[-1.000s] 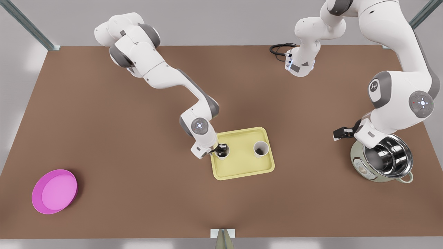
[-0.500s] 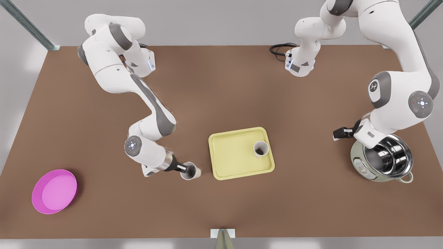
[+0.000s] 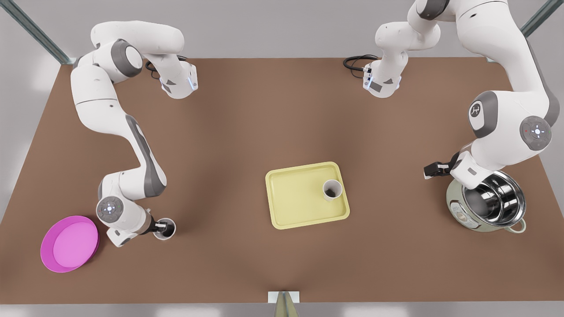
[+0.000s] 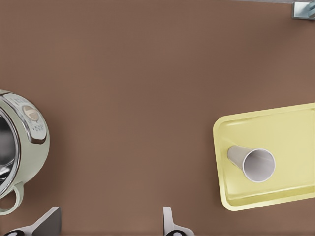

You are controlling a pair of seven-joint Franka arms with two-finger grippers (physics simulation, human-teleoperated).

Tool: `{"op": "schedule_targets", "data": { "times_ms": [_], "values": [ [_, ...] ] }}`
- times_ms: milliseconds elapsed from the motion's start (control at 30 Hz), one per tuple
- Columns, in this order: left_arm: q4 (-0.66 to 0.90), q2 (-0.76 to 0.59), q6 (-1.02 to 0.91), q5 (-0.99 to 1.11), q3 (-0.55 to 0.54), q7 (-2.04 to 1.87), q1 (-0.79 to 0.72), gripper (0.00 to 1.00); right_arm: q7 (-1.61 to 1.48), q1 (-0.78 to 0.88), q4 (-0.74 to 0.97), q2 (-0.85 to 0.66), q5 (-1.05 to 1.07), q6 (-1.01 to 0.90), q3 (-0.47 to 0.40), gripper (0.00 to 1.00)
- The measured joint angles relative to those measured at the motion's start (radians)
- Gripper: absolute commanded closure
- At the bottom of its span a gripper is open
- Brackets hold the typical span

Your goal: Use the left arm to pick up the white IKEA cup from the tray and place it on the middle-left position; use the right arm to pick up the white IKEA cup from the tray and place it on the middle-right position

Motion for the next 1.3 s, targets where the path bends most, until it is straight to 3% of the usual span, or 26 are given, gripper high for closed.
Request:
{"op": "schedule_targets", "data": {
  "times_ms": [33, 67, 367, 500, 600, 733, 767, 800, 833, 900, 1167, 1300],
  "values": [
    [0.0, 0.0, 0.0, 0.0, 0.0, 0.0, 0.0, 0.0, -0.017, 0.001, 0.0, 0.001, -0.006, -0.002, 0.0, 0.12],
    [0.0, 0.0, 0.0, 0.0, 0.0, 0.0, 0.0, 0.0, -0.033, 0.001, 0.0, 0.001, -0.013, -0.005, 0.0, 0.0],
    [-0.008, 0.003, 0.002, -0.002, -0.012, -0.001, -0.01, 0.0, -0.119, 0.001, 0.001, 0.001, -0.043, -0.016, 0.0, 0.0],
    [-0.008, 0.007, 0.008, -0.008, -0.034, -0.013, -0.099, 0.0, -0.162, -0.002, 0.003, -0.026, -0.016, -0.032, 0.007, 0.0],
    [-0.02, 0.117, 0.066, -0.019, -0.038, -0.055, -0.234, 0.0, -0.179, -0.025, 0.005, -0.205, 0.068, -0.108, 0.006, 0.0],
    [-0.016, 0.218, 0.18, -0.022, -0.037, -0.127, -0.301, 0.0, -0.186, -0.062, 0.035, -0.449, 0.116, -0.285, 0.009, 0.0],
    [-0.014, 0.24, 0.21, -0.016, -0.036, -0.143, -0.305, 0.0, -0.188, -0.055, 0.049, -0.494, 0.135, -0.331, -0.006, 0.0],
    [-0.012, 0.258, 0.237, -0.008, -0.036, -0.158, -0.308, 0.0, -0.191, 0.02, 0.035, -0.552, 0.163, -0.368, -0.101, 0.0],
    [-0.011, 0.272, 0.262, -0.003, -0.036, -0.172, -0.31, 0.0, -0.193, 0.092, -0.044, -0.627, 0.2, -0.385, -0.193, 0.0],
    [-0.017, 0.303, 0.311, 0.004, -0.036, -0.202, -0.324, 0.0, -0.197, 0.152, -0.18, -0.722, 0.252, -0.396, -0.269, 0.0],
    [-0.235, 0.252, 0.477, 0.024, -0.029, -0.286, -0.327, 0.0, -0.21, 0.153, -0.224, -0.703, 0.313, -0.419, -0.301, 0.0],
    [-0.269, 0.262, 0.513, 0.027, -0.029, -0.315, -0.326, 0.0, -0.214, 0.153, -0.224, -0.658, 0.318, -0.415, -0.301, 0.0]
  ]
}}
